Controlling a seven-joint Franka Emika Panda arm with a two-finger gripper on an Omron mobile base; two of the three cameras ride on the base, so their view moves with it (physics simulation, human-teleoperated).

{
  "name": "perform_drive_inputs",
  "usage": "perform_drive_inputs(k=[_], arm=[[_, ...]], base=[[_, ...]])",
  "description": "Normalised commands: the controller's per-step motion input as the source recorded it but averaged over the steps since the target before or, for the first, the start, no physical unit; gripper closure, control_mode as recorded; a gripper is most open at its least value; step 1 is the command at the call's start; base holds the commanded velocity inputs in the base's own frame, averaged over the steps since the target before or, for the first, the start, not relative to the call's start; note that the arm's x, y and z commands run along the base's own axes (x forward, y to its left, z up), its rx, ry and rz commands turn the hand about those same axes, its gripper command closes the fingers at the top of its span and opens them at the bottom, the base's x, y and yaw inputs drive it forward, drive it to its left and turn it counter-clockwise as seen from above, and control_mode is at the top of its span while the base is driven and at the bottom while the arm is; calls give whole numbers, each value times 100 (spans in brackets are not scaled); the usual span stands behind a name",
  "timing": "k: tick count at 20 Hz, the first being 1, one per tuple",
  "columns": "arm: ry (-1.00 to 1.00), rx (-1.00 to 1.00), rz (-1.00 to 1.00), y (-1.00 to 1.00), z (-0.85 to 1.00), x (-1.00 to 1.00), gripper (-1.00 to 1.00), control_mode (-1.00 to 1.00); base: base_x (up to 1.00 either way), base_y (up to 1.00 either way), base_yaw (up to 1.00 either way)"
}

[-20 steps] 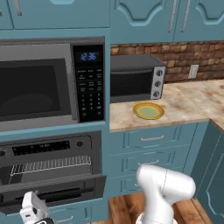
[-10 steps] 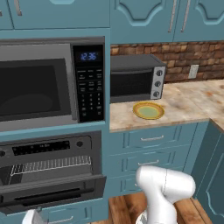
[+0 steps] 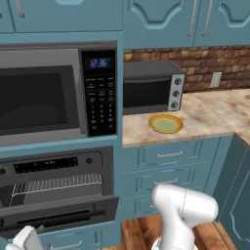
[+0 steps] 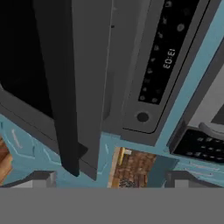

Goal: Take the fish from the oven and place it on the plate on the counter.

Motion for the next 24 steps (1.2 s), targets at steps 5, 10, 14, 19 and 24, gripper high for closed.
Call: perform_drive_inputs(k=[5,10,14,19,24], arm=[[2,12,-7,-26,77,1,-100,-100],[3,2,0,-3,5,4,-100,-100],[-10,1,0,0,7,-46,-100,-100],[-2,17,-3,-3,33,-8,-100,-100],[-6,25,-7,-25,75,-6,-100,-100]], base=[[0,0,0],[0,0,0],[0,0,0],[0,0,0],[0,0,0]])
